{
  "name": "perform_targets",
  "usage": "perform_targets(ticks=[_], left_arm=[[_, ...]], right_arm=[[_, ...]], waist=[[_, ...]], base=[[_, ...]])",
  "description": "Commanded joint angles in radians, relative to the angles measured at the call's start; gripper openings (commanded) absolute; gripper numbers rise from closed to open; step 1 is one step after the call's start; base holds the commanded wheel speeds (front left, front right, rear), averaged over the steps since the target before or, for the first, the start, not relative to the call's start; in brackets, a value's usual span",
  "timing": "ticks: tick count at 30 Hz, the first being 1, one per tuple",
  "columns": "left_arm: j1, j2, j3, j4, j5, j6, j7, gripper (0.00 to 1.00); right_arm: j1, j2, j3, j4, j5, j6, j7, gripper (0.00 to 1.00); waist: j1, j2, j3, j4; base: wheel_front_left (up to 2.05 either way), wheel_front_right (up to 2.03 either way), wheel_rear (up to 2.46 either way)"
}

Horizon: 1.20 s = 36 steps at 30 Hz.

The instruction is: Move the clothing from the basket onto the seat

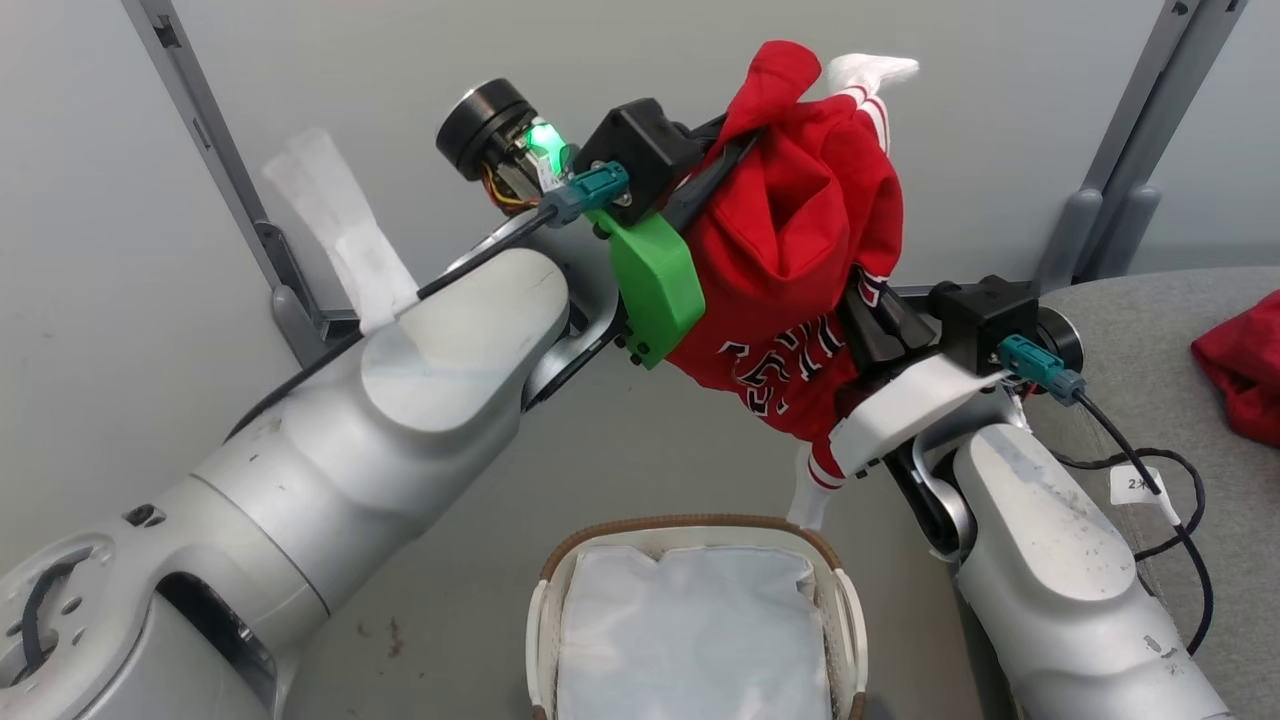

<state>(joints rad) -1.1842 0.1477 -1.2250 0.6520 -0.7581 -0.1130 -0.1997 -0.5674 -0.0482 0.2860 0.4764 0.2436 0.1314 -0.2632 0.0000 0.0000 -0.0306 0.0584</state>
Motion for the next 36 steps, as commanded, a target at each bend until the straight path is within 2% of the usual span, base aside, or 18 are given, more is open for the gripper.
perform_targets(ticks=[1,2,3,9,16,22,32,34,36], left_arm=[[0.033,0.004,0.013,0.005,-0.022,0.006,-0.012,0.82],[0.052,0.005,0.018,0.008,-0.03,0.008,-0.021,0.97],[0.068,0.006,0.022,0.012,-0.036,0.009,-0.026,1.0],[0.182,0.004,0.055,0.035,-0.047,0.029,-0.061,1.0],[0.339,0.007,0.144,0.004,-0.026,0.021,-0.065,1.0],[0.512,0.0,0.261,-0.067,0.069,0.029,-0.065,1.0],[0.731,-0.038,0.46,-0.132,0.209,0.002,-0.065,1.0],[0.78,-0.064,0.523,-0.139,0.261,-0.009,-0.065,1.0],[0.79,-0.071,0.537,-0.136,0.279,-0.01,-0.065,1.0]], right_arm=[[0.012,-0.004,-0.011,0.003,-0.01,-0.001,-0.002,0.0],[0.012,-0.004,-0.018,0.003,-0.011,-0.001,-0.002,0.0],[0.011,-0.004,-0.026,0.003,-0.013,-0.001,-0.002,0.0],[0.011,-0.004,-0.071,0.0,-0.027,-0.001,-0.002,0.0],[0.02,-0.004,-0.111,-0.011,-0.05,-0.001,-0.002,0.0],[0.024,-0.004,-0.148,-0.024,-0.077,-0.001,-0.002,0.0],[0.041,-0.004,-0.213,-0.038,-0.109,-0.001,-0.002,0.0],[0.047,-0.004,-0.237,-0.045,-0.123,-0.001,-0.002,0.0],[0.048,-0.004,-0.243,-0.046,-0.126,-0.001,-0.002,0.0]], waist=[[0.0,0.0,0.001,0.0],[0.0,0.0,0.002,0.0],[0.0,0.0,0.003,0.0],[0.0,0.0,0.011,0.003],[0.0,0.0,0.018,0.004],[0.0,0.0,0.027,0.003],[0.0,0.0,0.039,-0.001],[0.0,0.0,0.042,0.0],[0.0,0.0,0.046,-0.002]], base=[[0.0,0.0,0.0],[0.0,0.0,0.0],[0.0,0.0,0.0],[0.0,0.0,0.0],[0.0,0.0,0.0],[0.0,0.0,0.0],[0.0,0.0,0.0],[0.0,0.0,0.0],[0.0,0.0,0.0]])
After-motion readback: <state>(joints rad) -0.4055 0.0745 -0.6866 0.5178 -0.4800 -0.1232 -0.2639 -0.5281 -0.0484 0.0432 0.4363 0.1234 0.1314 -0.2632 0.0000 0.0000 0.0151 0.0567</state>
